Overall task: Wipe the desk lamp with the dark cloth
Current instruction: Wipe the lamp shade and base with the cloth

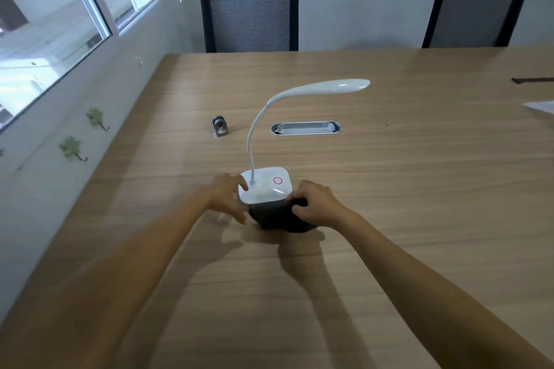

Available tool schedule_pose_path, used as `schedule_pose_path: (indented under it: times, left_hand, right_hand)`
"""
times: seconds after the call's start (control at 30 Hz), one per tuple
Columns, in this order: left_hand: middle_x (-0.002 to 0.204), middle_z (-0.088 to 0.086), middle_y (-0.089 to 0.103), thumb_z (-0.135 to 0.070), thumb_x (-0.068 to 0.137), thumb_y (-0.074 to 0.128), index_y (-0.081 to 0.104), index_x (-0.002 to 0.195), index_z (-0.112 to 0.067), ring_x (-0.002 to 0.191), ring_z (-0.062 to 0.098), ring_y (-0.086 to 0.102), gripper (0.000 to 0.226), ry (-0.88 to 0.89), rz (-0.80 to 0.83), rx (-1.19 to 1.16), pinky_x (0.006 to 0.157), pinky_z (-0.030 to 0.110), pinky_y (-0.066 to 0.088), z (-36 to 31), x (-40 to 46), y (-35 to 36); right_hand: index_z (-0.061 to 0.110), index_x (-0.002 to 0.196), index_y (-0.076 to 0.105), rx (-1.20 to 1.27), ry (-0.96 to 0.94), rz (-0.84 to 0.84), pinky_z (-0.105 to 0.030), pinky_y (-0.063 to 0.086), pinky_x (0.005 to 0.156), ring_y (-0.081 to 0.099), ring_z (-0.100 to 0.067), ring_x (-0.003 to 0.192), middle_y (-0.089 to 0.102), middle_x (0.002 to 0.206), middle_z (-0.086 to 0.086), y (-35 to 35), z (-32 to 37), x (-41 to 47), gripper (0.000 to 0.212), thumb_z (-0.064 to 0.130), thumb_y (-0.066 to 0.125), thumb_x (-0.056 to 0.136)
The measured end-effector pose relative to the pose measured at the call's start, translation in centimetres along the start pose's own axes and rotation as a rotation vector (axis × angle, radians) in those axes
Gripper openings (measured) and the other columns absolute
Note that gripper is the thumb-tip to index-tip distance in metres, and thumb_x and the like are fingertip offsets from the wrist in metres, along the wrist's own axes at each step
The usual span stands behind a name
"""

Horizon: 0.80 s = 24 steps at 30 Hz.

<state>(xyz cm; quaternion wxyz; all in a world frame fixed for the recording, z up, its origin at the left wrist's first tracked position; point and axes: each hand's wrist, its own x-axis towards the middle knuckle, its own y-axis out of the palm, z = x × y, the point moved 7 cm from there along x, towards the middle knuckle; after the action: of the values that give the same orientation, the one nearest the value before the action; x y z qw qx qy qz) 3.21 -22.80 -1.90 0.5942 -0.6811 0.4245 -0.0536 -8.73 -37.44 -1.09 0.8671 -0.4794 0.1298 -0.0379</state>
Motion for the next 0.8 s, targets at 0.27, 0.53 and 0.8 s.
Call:
schedule_pose_path:
  times: [0.27, 0.53, 0.8]
  left_hand:
    - [0.074, -0.002, 0.06, -0.018, 0.075, 0.074, 0.071, 0.074, -0.019, 0.085, 0.022, 0.059, 0.003, 0.113, -0.024, -0.18, 0.075, 0.029, 0.046, 1.0, -2.1, 0.7]
    - [0.075, 0.0, 0.062, -0.024, 0.082, 0.069, 0.067, 0.075, -0.016, 0.082, 0.018, 0.057, 0.01, -0.098, 0.036, -0.28, 0.072, 0.028, 0.041, 8.2, -6.0, -1.4]
    - [0.111, 0.015, 0.064, -0.014, 0.09, 0.059, 0.061, 0.113, -0.003, 0.104, 0.027, 0.06, 0.025, -0.43, -0.096, -0.786, 0.09, 0.037, 0.052, 17.4, -11.6, -0.6]
  right_hand:
    - [0.027, 0.094, 0.068, 0.034, -0.119, 0.032, -0.044, 0.047, 0.086, 0.057, -0.024, 0.092, 0.054, 0.071, 0.014, 1.3, 3.8, -0.1, 0.027, 0.016, 0.052, 0.075]
    - [0.016, 0.109, 0.06, 0.069, -0.202, 0.234, -0.033, 0.046, 0.082, 0.058, -0.025, 0.099, 0.067, 0.109, -0.008, 5.4, 8.4, 1.9, 0.027, 0.015, 0.052, 0.084]
    - [0.008, 0.093, 0.064, 0.168, -0.177, 0.316, -0.041, 0.053, 0.082, 0.061, -0.026, 0.091, 0.066, 0.095, -0.011, 8.7, 15.1, 5.6, 0.02, 0.022, 0.058, 0.08]
